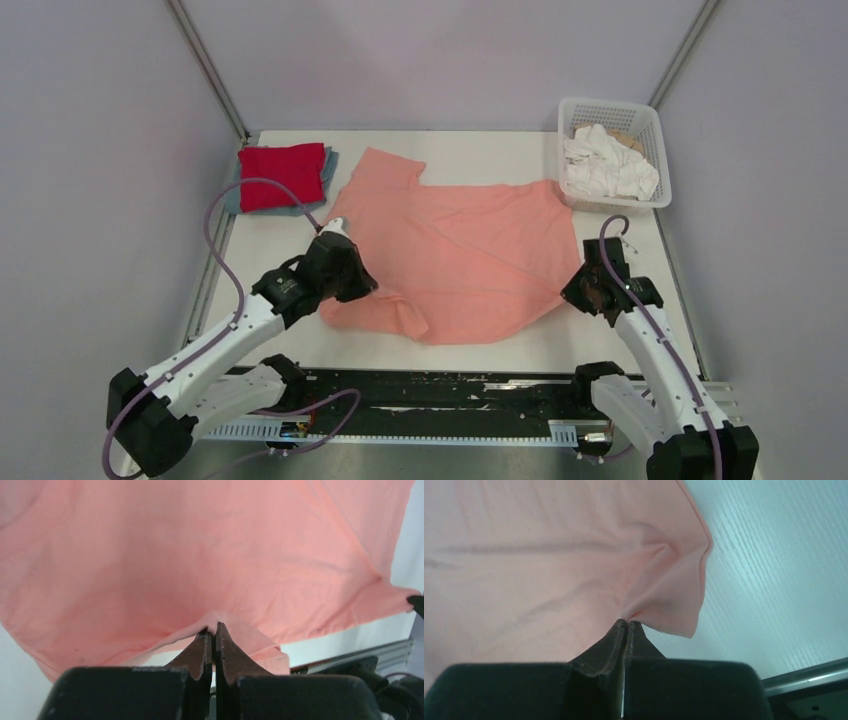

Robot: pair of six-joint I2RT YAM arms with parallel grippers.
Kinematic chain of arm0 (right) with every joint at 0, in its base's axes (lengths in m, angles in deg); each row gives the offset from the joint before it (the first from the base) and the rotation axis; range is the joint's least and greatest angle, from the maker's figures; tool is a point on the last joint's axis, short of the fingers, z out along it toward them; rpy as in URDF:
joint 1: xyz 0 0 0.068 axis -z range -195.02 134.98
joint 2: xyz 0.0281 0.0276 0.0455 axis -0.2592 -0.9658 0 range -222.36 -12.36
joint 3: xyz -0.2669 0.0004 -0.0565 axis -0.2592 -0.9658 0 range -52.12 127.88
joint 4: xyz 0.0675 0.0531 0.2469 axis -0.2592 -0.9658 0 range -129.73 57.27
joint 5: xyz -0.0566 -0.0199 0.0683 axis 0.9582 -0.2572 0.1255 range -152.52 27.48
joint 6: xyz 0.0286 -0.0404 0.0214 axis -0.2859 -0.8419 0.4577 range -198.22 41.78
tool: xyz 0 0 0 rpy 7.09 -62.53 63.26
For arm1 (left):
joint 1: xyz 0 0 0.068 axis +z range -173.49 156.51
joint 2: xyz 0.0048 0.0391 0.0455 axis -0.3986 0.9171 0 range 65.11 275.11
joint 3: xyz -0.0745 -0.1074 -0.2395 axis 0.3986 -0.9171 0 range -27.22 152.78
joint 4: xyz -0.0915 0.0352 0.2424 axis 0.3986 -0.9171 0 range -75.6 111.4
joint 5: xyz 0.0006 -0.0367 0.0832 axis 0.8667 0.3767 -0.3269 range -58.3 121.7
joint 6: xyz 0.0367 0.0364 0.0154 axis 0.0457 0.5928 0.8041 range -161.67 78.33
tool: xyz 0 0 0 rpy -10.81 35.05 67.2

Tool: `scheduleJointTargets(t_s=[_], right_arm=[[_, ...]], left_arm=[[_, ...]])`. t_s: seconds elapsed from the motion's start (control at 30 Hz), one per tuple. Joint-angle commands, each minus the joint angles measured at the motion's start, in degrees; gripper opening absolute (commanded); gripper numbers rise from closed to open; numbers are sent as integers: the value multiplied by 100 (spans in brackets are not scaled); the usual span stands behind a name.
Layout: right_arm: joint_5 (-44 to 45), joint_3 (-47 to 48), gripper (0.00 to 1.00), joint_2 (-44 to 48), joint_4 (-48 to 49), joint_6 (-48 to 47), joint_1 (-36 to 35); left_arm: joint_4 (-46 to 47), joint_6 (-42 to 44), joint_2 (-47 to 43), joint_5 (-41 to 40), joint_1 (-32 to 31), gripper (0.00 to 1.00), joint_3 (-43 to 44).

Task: Fold and stack the t-shirts
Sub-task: Fold the flattened tshirt in 1/3 of the way

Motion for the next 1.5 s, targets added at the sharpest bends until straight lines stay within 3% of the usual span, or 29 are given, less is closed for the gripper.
scheduleJointTargets(t_s=[0.0, 0.4, 0.63, 0.93, 1.23, 1.3, 1.33, 1.4, 1.47], right_arm=[[323, 337, 0, -458, 943, -200, -20], [904, 1045, 0, -1495, 1505, -397, 42], [953, 1181, 0, -1895, 1655, -516, 76], [985, 1259, 1, -2332, 1884, -585, 86], [1310, 1416, 6, -3000, 2149, -335, 156], [1459, 1517, 18, -3352, 2291, -311, 194], [1498, 1620, 25, -3528, 2295, -336, 231], [1634, 1856, 36, -3797, 2233, -378, 301], [1859, 2072, 56, -3833, 2097, -265, 310]], left_arm=[[543, 517, 446, 64, 593, 0, 462], [1106, 1174, 1174, -71, 1536, 0, 786], [1584, 1601, 1368, -81, 1798, 0, 988], [1802, 1557, 2078, -205, 2133, 0, 1389], [2143, 1361, 3708, 52, 2576, 7, 2135], [2124, 1281, 4269, 97, 2665, 6, 2559], [1764, 1162, 4683, 62, 2697, 8, 3031], [1000, 1073, 5199, -2, 2797, 34, 3735], [504, 976, 5391, -157, 2808, 75, 4083]])
